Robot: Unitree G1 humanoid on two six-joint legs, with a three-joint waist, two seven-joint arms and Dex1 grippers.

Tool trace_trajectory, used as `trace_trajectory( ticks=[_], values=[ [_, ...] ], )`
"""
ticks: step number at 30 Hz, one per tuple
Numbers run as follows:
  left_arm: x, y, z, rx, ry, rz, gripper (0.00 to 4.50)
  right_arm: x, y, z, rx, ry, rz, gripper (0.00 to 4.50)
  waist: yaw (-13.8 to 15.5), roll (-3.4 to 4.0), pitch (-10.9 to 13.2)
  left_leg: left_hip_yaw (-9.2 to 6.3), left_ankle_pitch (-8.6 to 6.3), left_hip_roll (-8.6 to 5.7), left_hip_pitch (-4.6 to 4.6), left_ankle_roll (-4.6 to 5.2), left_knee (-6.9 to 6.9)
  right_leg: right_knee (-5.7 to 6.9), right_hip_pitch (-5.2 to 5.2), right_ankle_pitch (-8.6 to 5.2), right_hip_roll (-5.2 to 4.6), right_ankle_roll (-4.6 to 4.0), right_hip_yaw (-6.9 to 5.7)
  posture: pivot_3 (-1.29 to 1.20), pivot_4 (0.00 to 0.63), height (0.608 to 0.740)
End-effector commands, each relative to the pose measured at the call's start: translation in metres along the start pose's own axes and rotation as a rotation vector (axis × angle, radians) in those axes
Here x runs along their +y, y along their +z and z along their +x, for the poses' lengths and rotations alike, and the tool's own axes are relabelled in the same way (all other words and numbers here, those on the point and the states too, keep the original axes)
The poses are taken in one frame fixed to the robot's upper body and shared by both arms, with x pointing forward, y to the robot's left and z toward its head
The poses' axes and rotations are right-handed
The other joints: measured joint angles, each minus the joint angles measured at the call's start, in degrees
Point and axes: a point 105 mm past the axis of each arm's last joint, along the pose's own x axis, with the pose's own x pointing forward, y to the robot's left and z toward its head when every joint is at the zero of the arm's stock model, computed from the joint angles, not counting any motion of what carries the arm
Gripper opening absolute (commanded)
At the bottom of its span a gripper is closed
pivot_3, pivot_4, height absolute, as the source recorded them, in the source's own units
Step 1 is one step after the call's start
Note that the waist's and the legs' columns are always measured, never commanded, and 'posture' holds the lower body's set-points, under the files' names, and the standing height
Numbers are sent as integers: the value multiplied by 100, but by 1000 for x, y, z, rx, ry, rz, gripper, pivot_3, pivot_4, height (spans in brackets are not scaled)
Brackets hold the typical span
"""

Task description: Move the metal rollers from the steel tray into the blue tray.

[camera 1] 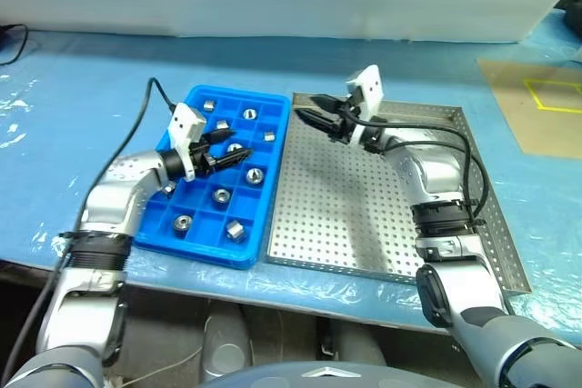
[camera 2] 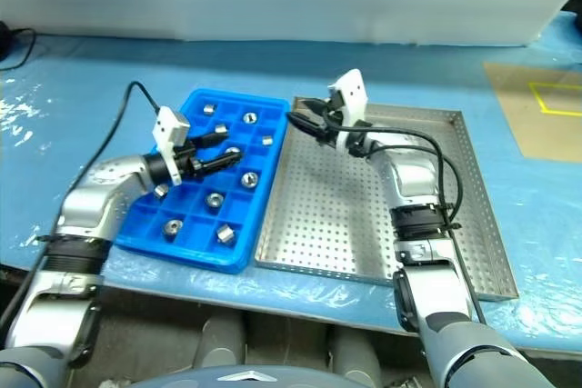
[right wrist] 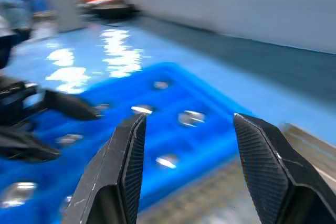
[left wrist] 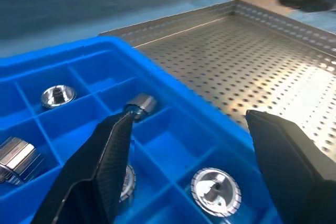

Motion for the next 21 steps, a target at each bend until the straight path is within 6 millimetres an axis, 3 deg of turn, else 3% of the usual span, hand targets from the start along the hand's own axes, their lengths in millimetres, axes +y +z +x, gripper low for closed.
trace_trajectory(
  ticks=[1, 9, 18, 21],
  values=[
    [-3, 24, 16, -77, -42, 65, 3652, -8, 24, -5, -77, -70, -80, 2684, -100, 0, 0, 0, 0, 0, -1, 0, -2, 0, -1, 3, 0, 5, -1, -80, 150, 740],
    [-12, 45, 42, -146, -99, 95, 3652, -23, 40, -3, -129, -163, -97, 2684, -273, 0, 0, 3, 0, -3, 7, 1, -3, -1, 1, -1, 0, -3, 6, -100, 150, 740],
    [-1, 54, 39, -178, -65, 101, 3652, -69, 44, -28, -120, -453, -169, 2684, -259, 0, 1, 3, -1, -19, 3, 3, -4, -5, 4, -1, -1, -2, 8, -139, 150, 740],
    [7, 56, 39, -187, -35, 95, 3652, -79, 37, -35, -88, -523, -207, 2684, -261, 0, 1, 3, -1, -21, 4, 3, -3, -6, 4, 1, -1, 0, 9, -153, 150, 740]
  ],
)
